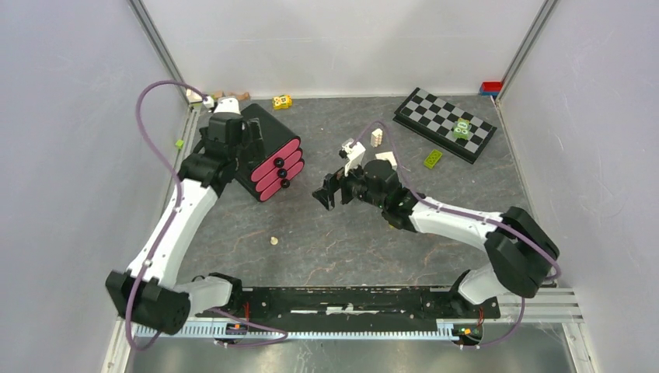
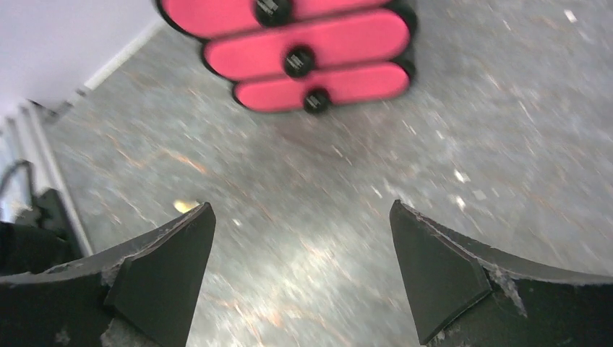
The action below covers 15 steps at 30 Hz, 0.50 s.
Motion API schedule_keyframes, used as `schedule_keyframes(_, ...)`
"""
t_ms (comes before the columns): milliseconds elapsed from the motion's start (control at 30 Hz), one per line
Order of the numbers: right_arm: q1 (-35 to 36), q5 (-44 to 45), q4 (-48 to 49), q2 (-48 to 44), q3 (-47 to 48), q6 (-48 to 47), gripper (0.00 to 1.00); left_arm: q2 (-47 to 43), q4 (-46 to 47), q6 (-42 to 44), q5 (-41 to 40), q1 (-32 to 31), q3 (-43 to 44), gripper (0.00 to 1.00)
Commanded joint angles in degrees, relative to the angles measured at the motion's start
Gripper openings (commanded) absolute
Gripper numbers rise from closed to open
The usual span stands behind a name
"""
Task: Organize the makeup
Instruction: Reset both arms
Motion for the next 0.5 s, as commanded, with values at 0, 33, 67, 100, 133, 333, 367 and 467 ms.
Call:
schedule_keyframes(0, -0.7, 6.2, -30.0, -5.0, 4.2, -7.0, 0.98, -9.0, -4.5, -1.3, 3.0, 0.1, -1.2, 0.98)
schedule_keyframes(33, -0.8, 9.1, -33.1, -6.5, 3.7, -7.1, 0.98, -10.6, -5.2, -1.8, 4.0, 0.1, -2.4, 0.99)
schedule_keyframes(67, -0.8, 11.4, -36.1, -8.8, 2.5, -6.7, 0.98, -12.6, -6.1, -2.3, 5.1, 0.1, -3.9, 1.0)
schedule_keyframes(100, -1.1, 11.3, -38.5, -11.3, 1.0, -5.9, 0.98, -14.3, -6.8, -2.9, 5.9, 0.1, -5.2, 1.0)
schedule_keyframes(133, -2.0, 8.0, -39.4, -13.6, -1.2, -5.5, 0.98, -16.4, -7.5, -3.1, 6.9, 0.1, -6.9, 1.0)
schedule_keyframes(333, -3.7, 0.7, -42.6, -30.0, -14.2, -1.4, 0.98, -25.8, -10.5, -5.4, 8.4, 0.1, -13.3, 1.0)
schedule_keyframes(367, -4.0, 1.8, -43.9, -32.0, -15.7, -0.2, 0.98, -26.6, -11.4, -5.7, 8.0, 0.1, -13.8, 1.0)
schedule_keyframes(467, -5.3, 4.9, -47.0, -37.6, -19.0, 2.4, 0.98, -28.2, -12.7, -6.1, 7.8, 0.0, -15.7, 1.0)
